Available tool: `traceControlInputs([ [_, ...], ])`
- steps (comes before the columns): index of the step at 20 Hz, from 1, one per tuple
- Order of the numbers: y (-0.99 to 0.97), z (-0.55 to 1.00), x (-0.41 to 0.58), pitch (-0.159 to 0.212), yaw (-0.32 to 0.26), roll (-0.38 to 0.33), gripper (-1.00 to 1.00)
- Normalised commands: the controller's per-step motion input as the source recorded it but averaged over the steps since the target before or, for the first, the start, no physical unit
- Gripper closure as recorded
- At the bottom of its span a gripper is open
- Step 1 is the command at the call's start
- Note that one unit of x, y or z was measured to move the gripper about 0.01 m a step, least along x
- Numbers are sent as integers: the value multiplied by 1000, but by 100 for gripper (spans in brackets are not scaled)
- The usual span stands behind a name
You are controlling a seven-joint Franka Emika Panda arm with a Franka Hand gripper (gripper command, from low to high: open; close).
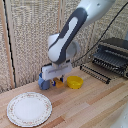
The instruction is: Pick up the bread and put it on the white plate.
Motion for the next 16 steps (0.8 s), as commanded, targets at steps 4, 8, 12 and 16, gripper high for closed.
traceControlInputs([
  [4, 557, 619, 0, 57, -9, -15, 100],
  [8, 839, 297, 0, 51, -10, -45, 100],
  [12, 936, 63, 0, 70, 0, -44, 100],
  [16, 946, -84, 94, 62, 0, -53, 100],
])
